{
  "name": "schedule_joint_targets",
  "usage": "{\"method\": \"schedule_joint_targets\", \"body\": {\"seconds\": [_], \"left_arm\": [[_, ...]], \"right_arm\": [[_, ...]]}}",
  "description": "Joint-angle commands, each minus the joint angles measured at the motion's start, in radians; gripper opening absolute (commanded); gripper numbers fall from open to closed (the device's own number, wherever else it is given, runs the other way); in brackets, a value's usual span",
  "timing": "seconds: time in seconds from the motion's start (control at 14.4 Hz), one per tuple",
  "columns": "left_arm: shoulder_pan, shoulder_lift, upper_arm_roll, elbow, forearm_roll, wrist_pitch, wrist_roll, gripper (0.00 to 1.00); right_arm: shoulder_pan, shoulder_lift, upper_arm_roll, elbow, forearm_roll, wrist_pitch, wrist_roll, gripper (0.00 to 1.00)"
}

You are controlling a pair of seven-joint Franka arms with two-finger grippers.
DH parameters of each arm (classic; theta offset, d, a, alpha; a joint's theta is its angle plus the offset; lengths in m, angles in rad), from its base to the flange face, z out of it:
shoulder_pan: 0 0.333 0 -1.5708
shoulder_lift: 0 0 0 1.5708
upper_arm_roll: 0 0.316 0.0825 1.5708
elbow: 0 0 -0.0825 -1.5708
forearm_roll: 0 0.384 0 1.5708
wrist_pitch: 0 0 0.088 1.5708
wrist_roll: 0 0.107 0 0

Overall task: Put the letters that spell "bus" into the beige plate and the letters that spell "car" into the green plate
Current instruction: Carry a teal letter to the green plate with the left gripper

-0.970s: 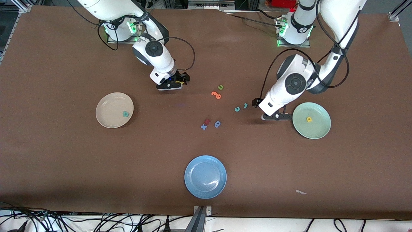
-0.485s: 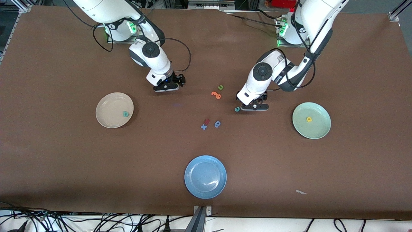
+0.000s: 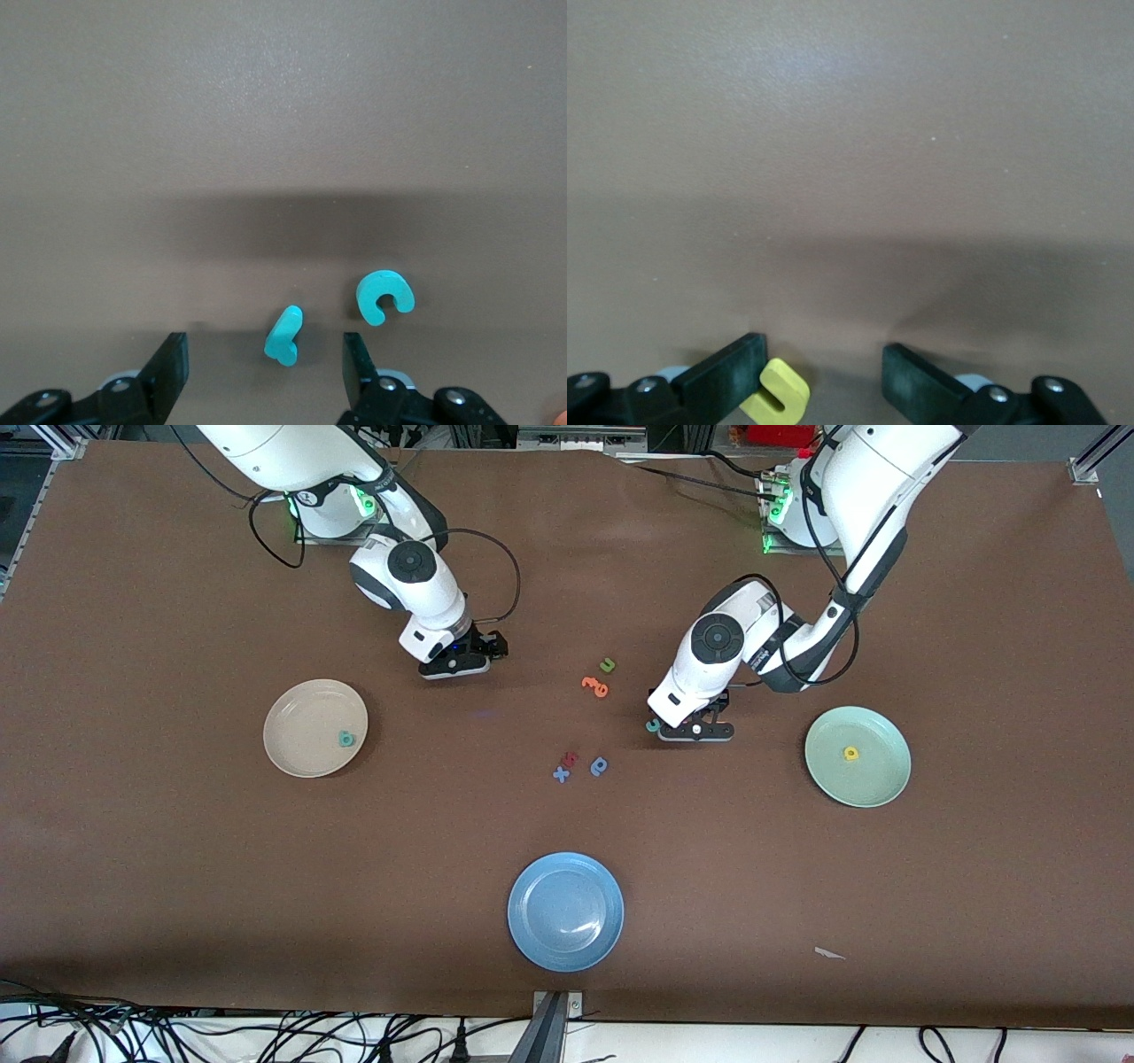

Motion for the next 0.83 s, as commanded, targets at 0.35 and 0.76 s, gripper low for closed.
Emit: {"method": "schedule_joint_targets", "body": {"seconds": [0.35,0.76], "left_arm": [[-0.015,0.028,-0.003,0.018,0.033,-0.014,-0.043,0.39],[-0.015,0.034,-0.003,0.019,0.034,-0.014,-0.042,0.05]], "right_arm": [[0.006,-0.031,-0.022,-0.048,-0.031,0.035,0.028,0.99],[0.04,-0.071,-0.014,-0.094,-0.035,0.035,0.081,1.0]]}}
